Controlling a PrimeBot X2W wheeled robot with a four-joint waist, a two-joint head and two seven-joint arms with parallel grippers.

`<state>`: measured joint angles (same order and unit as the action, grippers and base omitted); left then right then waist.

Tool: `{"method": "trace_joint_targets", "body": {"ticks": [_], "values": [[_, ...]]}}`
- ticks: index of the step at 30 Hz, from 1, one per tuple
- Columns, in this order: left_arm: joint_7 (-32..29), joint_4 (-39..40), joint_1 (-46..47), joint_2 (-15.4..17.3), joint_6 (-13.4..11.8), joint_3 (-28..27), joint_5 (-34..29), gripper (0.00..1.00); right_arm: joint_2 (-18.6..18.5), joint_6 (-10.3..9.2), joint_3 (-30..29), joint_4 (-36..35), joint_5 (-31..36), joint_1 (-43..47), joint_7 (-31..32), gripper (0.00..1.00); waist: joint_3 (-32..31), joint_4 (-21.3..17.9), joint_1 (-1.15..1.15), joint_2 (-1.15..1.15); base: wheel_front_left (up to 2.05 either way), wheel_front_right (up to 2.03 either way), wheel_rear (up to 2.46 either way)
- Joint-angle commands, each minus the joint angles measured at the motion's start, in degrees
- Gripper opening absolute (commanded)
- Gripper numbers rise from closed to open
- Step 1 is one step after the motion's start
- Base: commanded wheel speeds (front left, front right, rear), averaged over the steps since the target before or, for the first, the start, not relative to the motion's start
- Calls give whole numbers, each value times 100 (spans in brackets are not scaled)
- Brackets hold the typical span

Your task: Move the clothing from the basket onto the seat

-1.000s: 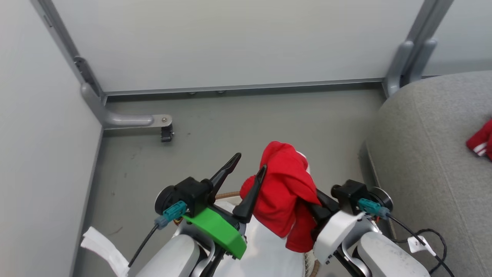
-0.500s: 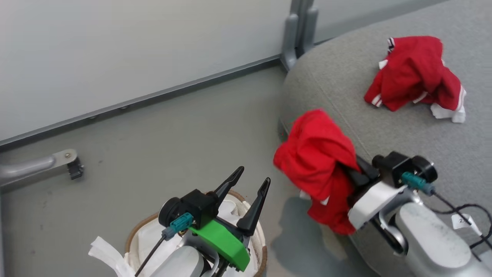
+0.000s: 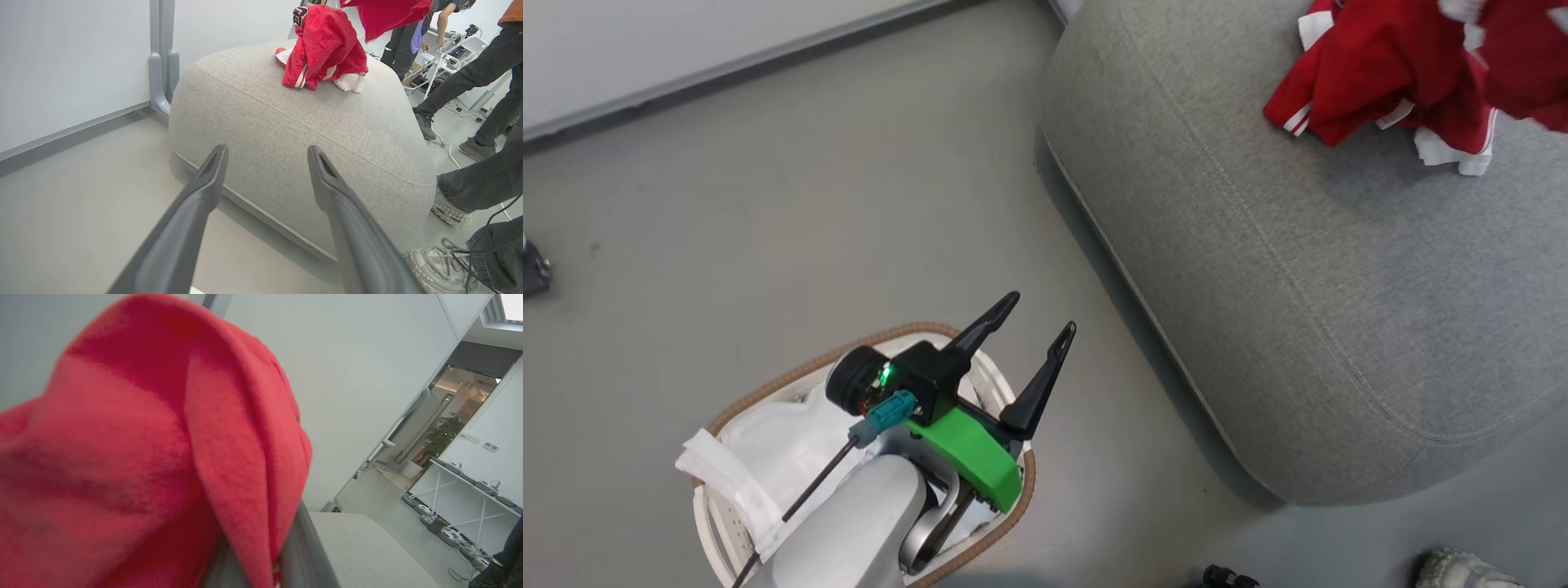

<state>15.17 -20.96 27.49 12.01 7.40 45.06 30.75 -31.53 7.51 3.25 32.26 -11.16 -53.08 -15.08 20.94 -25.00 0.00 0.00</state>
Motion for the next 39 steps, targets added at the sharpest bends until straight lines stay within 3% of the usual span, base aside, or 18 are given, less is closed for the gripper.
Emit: {"method": "trace_joint_targets", "body": {"ticks": [1,8,14,15,17,21,28,34,39], "values": [[-4,5,202,72,12,-12,-71,100,-18,-4,-95,189,68,-227,-13,0,997,469,0,0,0,0,0],[-4,51,612,72,12,-61,-192,100,-105,-5,-350,1573,292,-734,13,0,1697,920,0,0,0,0,0],[-3,28,698,14,12,-251,-330,100,130,-5,-667,2513,383,-537,-10,0,1951,1204,0,0,0,0,0],[-4,17,685,13,12,-290,-343,100,147,-5,-751,2570,412,-500,-13,13,1946,1221,0,0,0,0,0],[-4,29,670,34,11,-394,-423,100,222,-5,-909,2574,472,-381,-15,100,1918,1239,0,0,0,0,0],[-4,41,474,37,11,-710,-538,100,398,-4,-1202,2395,585,-59,-15,100,1733,1206,0,0,0,0,0],[-4,35,3,-115,12,-1340,-765,100,744,-4,-1414,1388,792,809,-11,100,1059,1195,0,0,0,0,0],[-3,4,-541,-285,12,-1963,-896,100,952,-4,-1216,421,835,1574,-11,100,342,1333,0,0,0,0,0],[-3,128,-1108,-474,4,-2887,-1189,100,1258,-5,-873,-608,634,2198,-11,100,-246,1528,0,0,0,0,0]]}}
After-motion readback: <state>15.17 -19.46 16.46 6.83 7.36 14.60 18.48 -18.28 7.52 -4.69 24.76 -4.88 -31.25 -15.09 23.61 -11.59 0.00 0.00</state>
